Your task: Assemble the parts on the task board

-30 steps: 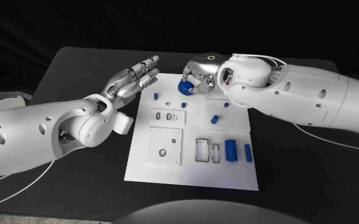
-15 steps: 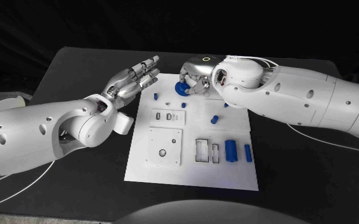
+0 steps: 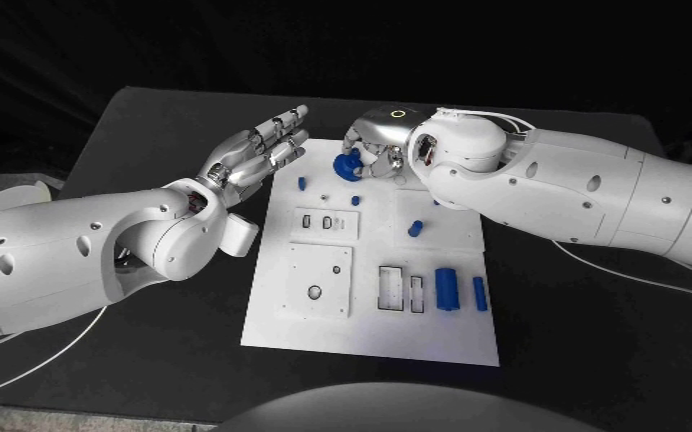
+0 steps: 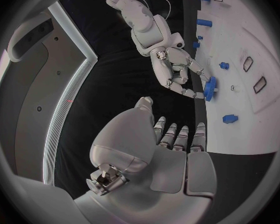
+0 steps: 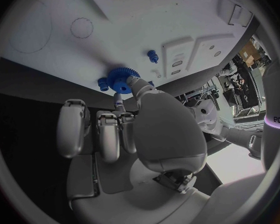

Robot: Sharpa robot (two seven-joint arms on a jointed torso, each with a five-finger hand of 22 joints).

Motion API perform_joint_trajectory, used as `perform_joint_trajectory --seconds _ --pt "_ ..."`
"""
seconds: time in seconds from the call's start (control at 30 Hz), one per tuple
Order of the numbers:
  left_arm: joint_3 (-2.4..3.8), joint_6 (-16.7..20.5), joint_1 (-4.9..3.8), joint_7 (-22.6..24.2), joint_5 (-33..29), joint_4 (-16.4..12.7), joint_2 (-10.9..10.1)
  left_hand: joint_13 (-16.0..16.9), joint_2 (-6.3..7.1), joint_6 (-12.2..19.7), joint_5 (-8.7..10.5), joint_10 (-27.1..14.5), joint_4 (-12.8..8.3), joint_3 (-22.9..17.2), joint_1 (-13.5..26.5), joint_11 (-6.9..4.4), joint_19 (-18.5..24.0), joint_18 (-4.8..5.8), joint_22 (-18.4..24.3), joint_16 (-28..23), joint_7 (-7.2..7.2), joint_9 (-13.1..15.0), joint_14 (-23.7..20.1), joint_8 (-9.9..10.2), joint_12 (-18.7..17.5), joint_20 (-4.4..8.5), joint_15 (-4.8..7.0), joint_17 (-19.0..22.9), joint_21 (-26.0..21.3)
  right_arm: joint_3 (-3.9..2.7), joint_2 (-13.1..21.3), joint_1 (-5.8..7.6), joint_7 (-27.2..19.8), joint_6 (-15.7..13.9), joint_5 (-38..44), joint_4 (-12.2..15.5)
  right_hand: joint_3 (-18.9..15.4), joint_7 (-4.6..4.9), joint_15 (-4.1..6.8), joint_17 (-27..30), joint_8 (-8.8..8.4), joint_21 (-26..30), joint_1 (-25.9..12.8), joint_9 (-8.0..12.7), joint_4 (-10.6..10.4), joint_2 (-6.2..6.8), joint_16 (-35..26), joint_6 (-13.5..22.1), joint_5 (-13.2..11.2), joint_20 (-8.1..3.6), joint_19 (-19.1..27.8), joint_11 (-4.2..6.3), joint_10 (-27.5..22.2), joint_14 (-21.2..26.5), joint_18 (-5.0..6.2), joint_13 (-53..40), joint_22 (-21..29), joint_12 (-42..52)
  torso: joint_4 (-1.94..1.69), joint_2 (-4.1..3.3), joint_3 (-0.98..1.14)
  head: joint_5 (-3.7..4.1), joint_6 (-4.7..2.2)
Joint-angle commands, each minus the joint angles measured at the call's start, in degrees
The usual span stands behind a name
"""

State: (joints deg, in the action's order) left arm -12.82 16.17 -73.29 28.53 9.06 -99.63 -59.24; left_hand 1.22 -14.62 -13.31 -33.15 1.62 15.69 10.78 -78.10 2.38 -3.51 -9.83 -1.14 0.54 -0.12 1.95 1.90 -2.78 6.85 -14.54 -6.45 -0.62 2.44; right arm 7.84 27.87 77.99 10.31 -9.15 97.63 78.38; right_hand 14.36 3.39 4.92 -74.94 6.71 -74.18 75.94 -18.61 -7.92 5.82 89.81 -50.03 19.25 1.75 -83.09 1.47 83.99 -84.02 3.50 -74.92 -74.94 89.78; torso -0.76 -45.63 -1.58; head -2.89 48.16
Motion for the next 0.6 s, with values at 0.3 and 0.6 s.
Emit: perform_joint_trajectory --seconds 0.3,0.6 --pt "0.02 -1.13 -0.01 0.23 0.08 0.0 0.1 0.09 0.28 -0.37 -0.13 0.03 0.33 -0.13 -0.13 0.52 0.04 -0.59 -0.09 0.09 -0.11 0.08 0.08 -0.38 0.21 -0.25 -0.47 -0.08 0.35 -0.02 0.74 -0.05 -0.57 -1.65 -0.69 -0.01 -1.47 -1.22 0.73 -15.06 -3.1 1.78 -1.7 3.9 -0.17 0.33 0.19 7.74 -10.14 -0.79 0.6 1.11 6.01 -5.98 0.42 -15.08 -8.92 0.22 0.0 0.09 0.01 -0.05 0.02" --pt "0.02 -1.07 -0.01 0.26 0.08 -0.09 -0.05 0.08 0.23 -0.39 -0.19 0.02 0.31 -0.19 -0.18 0.51 0.03 -0.59 -0.09 0.09 -0.03 0.08 0.06 -0.4 0.17 -0.28 -0.48 -0.07 0.35 -0.05 3.65 0.15 -1.61 -7.09 -2.3 1.45 -1.85 -1.1 0.84 -15.06 -2.03 2.14 -1.61 4.68 -0.24 -0.2 0.19 6.73 -9.96 -0.95 0.56 1.14 6.01 -5.98 0.43 -15.08 -8.92 0.22 0.05 0.09 -0.05 -0.37 -0.4"
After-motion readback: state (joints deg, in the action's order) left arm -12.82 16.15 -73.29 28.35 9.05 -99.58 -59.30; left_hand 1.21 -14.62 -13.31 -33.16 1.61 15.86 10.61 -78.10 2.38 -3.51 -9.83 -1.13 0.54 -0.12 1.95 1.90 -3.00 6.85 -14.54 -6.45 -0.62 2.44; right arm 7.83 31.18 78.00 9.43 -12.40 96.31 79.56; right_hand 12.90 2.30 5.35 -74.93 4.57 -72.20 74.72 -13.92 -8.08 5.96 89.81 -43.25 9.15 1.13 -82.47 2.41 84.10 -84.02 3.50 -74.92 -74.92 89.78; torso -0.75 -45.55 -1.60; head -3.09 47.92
